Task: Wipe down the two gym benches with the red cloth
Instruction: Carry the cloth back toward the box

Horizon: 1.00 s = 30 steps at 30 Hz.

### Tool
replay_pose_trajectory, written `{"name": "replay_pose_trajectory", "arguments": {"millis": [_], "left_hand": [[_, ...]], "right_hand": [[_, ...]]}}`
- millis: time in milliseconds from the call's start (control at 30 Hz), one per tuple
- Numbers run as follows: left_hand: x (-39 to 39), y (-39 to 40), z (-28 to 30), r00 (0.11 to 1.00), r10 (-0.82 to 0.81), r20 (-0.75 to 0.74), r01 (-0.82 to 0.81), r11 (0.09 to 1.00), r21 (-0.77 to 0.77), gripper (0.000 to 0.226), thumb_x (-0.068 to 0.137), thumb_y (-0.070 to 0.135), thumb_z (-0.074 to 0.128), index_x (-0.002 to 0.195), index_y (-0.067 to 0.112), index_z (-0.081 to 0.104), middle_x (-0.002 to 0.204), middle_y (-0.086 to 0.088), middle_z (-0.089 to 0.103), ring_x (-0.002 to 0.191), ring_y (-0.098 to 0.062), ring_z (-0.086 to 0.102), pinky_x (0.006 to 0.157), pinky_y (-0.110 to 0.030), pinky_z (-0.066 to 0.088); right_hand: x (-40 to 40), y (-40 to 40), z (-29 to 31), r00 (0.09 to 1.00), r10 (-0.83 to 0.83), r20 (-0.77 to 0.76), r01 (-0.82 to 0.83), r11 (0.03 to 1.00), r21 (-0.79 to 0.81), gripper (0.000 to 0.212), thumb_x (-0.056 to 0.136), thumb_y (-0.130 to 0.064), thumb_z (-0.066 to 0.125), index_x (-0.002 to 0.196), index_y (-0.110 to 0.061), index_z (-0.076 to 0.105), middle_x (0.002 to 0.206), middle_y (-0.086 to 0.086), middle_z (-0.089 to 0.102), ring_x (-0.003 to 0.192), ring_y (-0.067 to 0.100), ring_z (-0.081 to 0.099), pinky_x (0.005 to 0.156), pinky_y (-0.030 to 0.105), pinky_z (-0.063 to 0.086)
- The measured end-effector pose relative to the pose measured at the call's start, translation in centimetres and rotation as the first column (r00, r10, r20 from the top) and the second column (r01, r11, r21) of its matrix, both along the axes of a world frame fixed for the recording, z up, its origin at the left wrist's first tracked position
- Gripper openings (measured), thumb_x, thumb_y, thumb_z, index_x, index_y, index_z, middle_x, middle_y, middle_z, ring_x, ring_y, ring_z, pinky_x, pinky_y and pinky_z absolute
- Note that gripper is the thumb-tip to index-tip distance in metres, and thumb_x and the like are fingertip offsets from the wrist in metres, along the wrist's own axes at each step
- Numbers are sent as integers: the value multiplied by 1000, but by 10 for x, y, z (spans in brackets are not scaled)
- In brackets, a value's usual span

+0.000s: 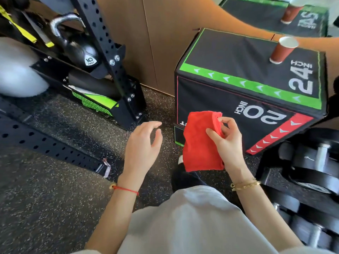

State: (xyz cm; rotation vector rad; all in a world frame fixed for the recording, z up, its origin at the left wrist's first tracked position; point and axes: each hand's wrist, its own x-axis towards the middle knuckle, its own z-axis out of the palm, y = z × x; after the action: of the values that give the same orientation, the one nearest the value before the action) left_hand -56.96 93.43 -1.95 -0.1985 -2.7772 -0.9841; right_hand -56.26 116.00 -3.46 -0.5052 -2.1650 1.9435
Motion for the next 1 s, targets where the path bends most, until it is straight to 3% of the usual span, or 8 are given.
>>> {"name": "replay_pose_trajectory", "arguments": {"millis": [233,433,600,833,900,1000], "left_hand": [[-126,19,-3,998,-52,-32,53,999,12,26,97,21,53,120,17,66,118,6,68,111,-10,62,99,-28,49],[-236,49,-3,996,-69,-60,71,997,31,25,96,19,55,118,16,66,114,5,69,108,-12,62,97,-30,50],[-307,71,-8,994,-100,-49,101,995,25,25,96,20,54,117,16,67,114,4,69,107,-12,62,96,-32,51],[-369,86,-17,982,-188,-26,189,982,13,25,95,19,53,115,16,67,111,5,69,105,-12,61,94,-31,50],[-382,90,-19,976,-216,-17,217,976,11,25,95,19,53,116,16,66,113,5,69,107,-12,61,95,-30,49],[-400,97,-23,961,-276,-21,276,961,7,24,94,16,56,116,15,67,113,3,69,107,-14,60,96,-28,46]], "right_hand": [[-127,21,4,997,-59,-49,60,998,17,30,81,-11,72,103,-16,52,96,11,73,79,22,64,77,50,54],[-256,50,16,987,-73,-147,78,996,33,28,83,-8,68,100,-18,49,88,5,71,68,8,60,65,31,49],[-338,66,7,983,-98,-154,109,992,61,28,82,-12,68,99,-21,48,87,-1,70,70,7,61,68,30,49],[-391,79,-33,989,-136,-51,140,986,87,29,83,-12,65,103,-20,46,96,-4,70,87,13,65,85,45,51],[-391,83,-42,986,-163,-28,165,979,122,31,84,-9,65,104,-21,45,100,-6,68,91,12,64,87,42,51],[-384,90,-53,972,-235,-26,235,947,217,38,84,-6,66,112,-17,44,113,-4,62,106,12,62,91,26,48]]}}
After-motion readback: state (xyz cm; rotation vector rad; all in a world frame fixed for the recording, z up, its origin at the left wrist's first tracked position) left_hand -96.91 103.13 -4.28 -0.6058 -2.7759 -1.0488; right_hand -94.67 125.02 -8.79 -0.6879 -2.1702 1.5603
